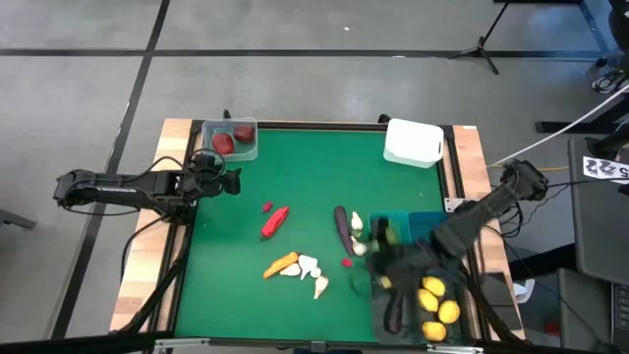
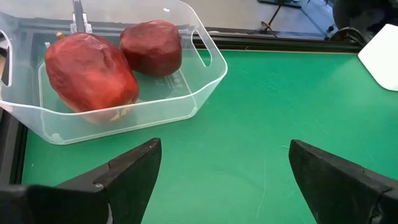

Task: Sort produce into baskets
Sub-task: Put the eggplant into the left black bin

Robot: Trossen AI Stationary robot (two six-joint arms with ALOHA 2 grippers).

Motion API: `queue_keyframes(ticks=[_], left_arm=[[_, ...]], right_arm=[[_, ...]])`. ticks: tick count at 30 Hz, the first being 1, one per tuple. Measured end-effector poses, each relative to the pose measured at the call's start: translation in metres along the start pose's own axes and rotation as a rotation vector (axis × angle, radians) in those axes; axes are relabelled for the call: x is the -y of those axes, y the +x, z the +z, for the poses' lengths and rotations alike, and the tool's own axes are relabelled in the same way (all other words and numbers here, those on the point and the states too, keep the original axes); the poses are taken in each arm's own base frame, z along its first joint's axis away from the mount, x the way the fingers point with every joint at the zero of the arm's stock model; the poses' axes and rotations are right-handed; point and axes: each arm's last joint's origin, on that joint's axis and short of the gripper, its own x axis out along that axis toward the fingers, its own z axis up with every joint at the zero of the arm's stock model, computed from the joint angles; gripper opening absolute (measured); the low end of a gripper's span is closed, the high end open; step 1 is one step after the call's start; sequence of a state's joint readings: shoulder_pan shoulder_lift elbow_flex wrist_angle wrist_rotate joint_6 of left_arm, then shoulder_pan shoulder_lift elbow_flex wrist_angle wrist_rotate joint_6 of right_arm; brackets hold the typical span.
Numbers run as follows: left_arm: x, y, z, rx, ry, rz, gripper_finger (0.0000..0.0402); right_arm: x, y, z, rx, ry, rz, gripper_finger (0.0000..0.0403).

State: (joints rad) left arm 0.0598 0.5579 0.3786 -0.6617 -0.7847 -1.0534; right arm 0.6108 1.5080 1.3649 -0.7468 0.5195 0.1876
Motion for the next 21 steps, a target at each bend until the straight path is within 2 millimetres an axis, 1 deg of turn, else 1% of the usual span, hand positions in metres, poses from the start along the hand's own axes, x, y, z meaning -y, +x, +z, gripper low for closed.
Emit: queue_keyframes(ticks=[3, 6, 11, 14, 17, 19, 21], left_arm=[[0.000, 0.000, 0.000, 0.000, -0.006, 0.000, 0.0345], [0.000, 0.000, 0.000, 0.000, -0.007, 0.000, 0.0345], [0.000, 0.000, 0.000, -0.001, -0.021, 0.001, 0.0345], [0.000, 0.000, 0.000, 0.000, -0.021, 0.001, 0.0345], [0.000, 0.000, 0.000, -0.001, -0.035, 0.001, 0.0345], [0.000, 0.000, 0.000, -0.009, -0.044, -0.003, 0.0345], [0.000, 0.000, -0.001, -0.017, -0.045, -0.007, 0.0345]], right_arm=[[0.031, 0.013, 0.005, -0.012, 0.282, -0.087, 0.0235], [0.059, 0.030, 0.005, -0.033, 0.492, -0.168, 0.0232], [0.094, 0.069, -0.004, -0.118, 0.643, -0.297, 0.0231], [0.107, 0.097, -0.011, -0.158, 0.687, -0.346, 0.0231], [0.114, 0.125, -0.021, -0.215, 0.728, -0.386, 0.0231], [0.115, 0.140, -0.029, -0.275, 0.745, -0.399, 0.0231], [0.112, 0.156, -0.038, -0.343, 0.753, -0.385, 0.0231]])
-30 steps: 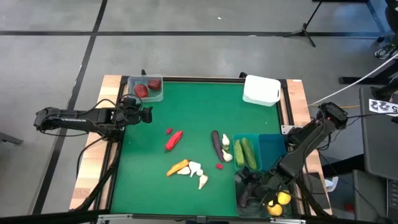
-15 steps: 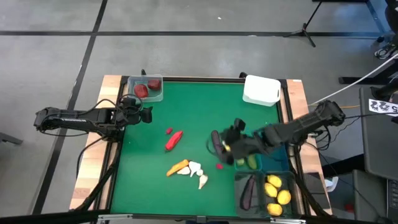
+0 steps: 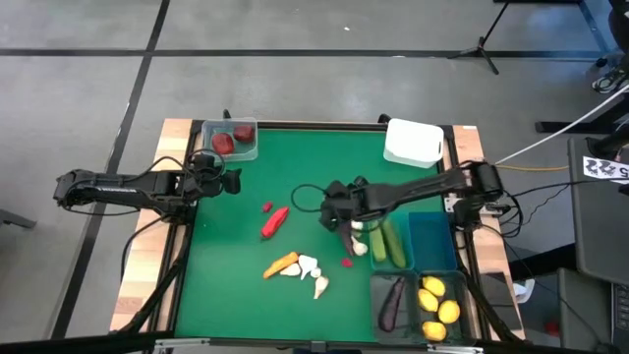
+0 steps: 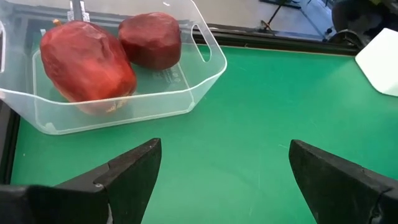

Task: Sort produce into baskets
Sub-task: Put the eggplant into the left black bin

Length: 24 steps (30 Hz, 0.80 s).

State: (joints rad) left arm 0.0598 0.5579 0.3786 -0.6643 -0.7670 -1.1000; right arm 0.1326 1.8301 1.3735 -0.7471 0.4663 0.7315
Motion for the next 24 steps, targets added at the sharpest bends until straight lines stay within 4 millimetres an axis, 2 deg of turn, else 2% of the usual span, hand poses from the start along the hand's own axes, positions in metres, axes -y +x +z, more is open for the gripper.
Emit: queue_keyframes(ticks=[3, 8, 17, 21, 24], left_arm=[[0.000, 0.000, 0.000, -0.002, 0.000, 0.000, 0.0345], [0.000, 0.000, 0.000, -0.003, 0.007, 0.001, 0.0345], [0.000, 0.000, 0.000, -0.003, 0.037, 0.003, 0.0345], [0.000, 0.000, 0.000, -0.003, 0.046, 0.003, 0.0345], [0.000, 0.000, 0.000, -0.003, 0.056, 0.003, 0.0345]], right_arm=[[-0.006, 0.017, -0.011, -0.078, -0.036, -0.023, 0.0231], [-0.008, 0.032, -0.022, -0.160, -0.048, -0.046, 0.0232], [-0.007, 0.041, -0.031, -0.188, -0.001, -0.013, 0.0241], [-0.007, 0.043, -0.036, -0.246, -0.057, 0.037, 0.0246], [-0.009, 0.043, -0.033, -0.212, -0.105, 0.068, 0.0253]])
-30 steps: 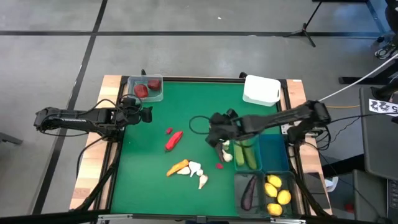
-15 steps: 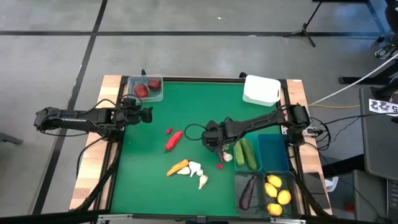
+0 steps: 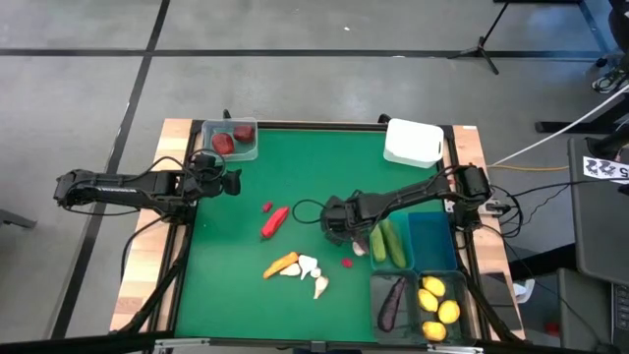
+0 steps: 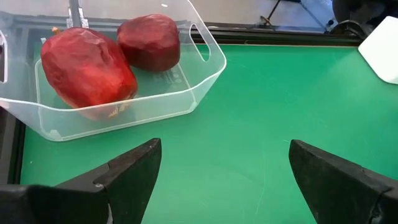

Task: Sort produce into baskets
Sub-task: Put the eggplant into the left black bin

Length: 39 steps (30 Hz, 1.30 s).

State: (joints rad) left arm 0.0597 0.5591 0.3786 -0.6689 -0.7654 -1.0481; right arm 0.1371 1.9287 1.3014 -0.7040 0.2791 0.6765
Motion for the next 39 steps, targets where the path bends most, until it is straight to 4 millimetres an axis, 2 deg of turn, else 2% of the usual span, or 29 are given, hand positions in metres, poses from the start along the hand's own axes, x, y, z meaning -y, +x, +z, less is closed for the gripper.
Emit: queue_keyframes(ticks=[4, 8, 16, 23, 30, 34, 39], left_arm=[[0.000, 0.000, 0.000, 0.000, 0.000, 0.000, 0.0345], [0.000, 0.000, 0.000, 0.000, -0.001, 0.000, 0.0345], [0.000, 0.000, 0.000, 0.000, -0.001, 0.000, 0.0345], [0.000, 0.000, 0.000, 0.000, 0.000, 0.000, 0.0345], [0.000, 0.000, 0.000, 0.001, 0.018, 0.001, 0.0345], [0.000, 0.000, 0.000, 0.003, 0.018, 0.002, 0.0345], [0.000, 0.000, 0.000, 0.003, 0.017, 0.002, 0.0345]], right_arm=[[-0.002, -0.008, 0.007, 0.053, -0.038, -0.008, 0.0257], [-0.002, -0.013, 0.009, 0.025, -0.077, -0.008, 0.0257], [0.001, -0.025, 0.005, -0.145, -0.122, 0.038, 0.0257], [0.001, -0.020, 0.000, -0.175, -0.095, 0.077, 0.0257], [0.004, -0.014, -0.005, -0.181, -0.077, 0.044, 0.0257], [0.004, -0.014, -0.005, -0.178, -0.077, 0.042, 0.0238], [0.004, -0.014, -0.005, -0.177, -0.079, 0.043, 0.0179]])
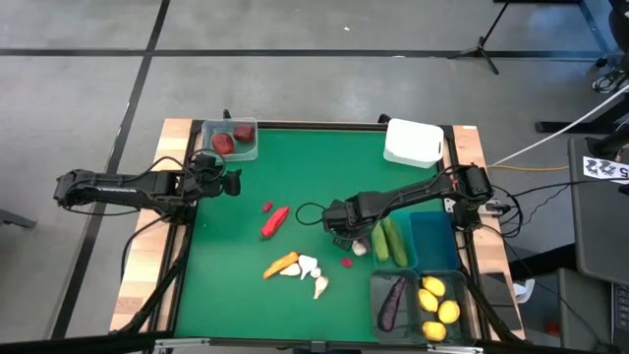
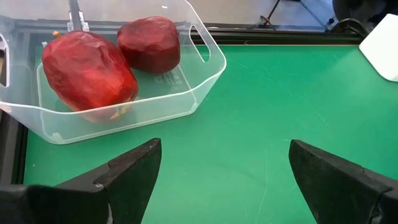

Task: Sort produce into baskets
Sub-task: Put the eggplant into the left black bin

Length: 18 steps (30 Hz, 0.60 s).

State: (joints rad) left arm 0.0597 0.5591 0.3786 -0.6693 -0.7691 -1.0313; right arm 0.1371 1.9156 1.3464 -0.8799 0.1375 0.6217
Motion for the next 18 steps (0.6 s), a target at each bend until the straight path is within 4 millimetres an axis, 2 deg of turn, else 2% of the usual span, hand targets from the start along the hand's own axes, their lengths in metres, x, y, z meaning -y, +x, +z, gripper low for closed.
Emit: queue_keyframes(ticks=[5, 10, 14, 18], left_arm=[[0.000, 0.000, 0.000, 0.000, -0.001, 0.000, 0.0345], [0.000, 0.000, 0.000, 0.000, -0.001, 0.000, 0.0345], [0.000, 0.000, 0.000, 0.001, -0.002, 0.000, 0.0345], [0.000, 0.000, 0.000, 0.001, -0.002, 0.000, 0.0345]], right_arm=[[-0.001, -0.002, 0.001, 0.005, -0.028, 0.003, 0.0122], [-0.005, -0.014, 0.010, 0.042, -0.079, 0.028, 0.0116], [-0.012, -0.037, 0.025, 0.112, -0.142, 0.068, 0.0132], [-0.018, -0.079, 0.041, 0.175, -0.248, 0.137, 0.0135]])
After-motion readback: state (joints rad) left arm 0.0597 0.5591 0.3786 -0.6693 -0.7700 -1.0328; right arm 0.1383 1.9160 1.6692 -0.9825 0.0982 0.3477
